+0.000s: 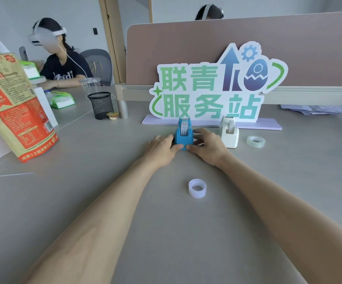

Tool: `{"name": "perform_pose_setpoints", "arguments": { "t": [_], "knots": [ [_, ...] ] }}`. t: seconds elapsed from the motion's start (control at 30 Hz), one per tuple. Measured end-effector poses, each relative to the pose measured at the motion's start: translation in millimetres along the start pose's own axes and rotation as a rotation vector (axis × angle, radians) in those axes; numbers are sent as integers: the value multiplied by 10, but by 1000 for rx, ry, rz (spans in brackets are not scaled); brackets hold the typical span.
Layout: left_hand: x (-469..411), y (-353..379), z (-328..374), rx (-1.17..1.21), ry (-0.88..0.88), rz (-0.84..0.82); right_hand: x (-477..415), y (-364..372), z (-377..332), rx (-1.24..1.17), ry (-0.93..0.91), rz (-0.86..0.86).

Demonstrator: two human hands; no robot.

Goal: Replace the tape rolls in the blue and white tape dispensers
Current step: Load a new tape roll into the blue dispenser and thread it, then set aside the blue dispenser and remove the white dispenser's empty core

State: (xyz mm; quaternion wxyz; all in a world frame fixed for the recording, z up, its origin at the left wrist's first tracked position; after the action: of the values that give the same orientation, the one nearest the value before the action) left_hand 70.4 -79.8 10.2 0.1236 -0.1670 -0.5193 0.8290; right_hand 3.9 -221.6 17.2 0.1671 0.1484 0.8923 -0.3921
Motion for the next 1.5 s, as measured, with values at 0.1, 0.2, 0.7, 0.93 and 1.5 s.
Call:
{"name": "perform_pose_setpoints", "arguments": {
  "t": [0.1,0.2,0.7,0.93,1.5],
  "knots": [
    [-210,74,4,-18,-18,-1,-164,38,73,22,20,-8],
    [-356,123,17,-34,-26,0,-262,80,140,29,37,-24],
    [-211,86,23,-168,-62,67,-92,84,15,190,72,-80],
    [203,56,41,-47,10,46,266,-15,-145,163,74,-82],
    [1120,-287,60,462,73,57,1017,-318,-334,-19,89,36]
  ]
}}
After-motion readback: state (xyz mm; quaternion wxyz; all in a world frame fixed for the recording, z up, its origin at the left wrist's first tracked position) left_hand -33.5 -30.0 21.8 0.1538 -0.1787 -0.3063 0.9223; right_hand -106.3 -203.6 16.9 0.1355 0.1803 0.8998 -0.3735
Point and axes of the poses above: each hand's wrist, its own x-axis away from the middle knuckle, its own y-axis out of the palm, z = x × y, the point moved 5 cm from there along -x, towards the middle knuckle, and after that the axes turned 11 degrees about -y, right-handed, at the moved point
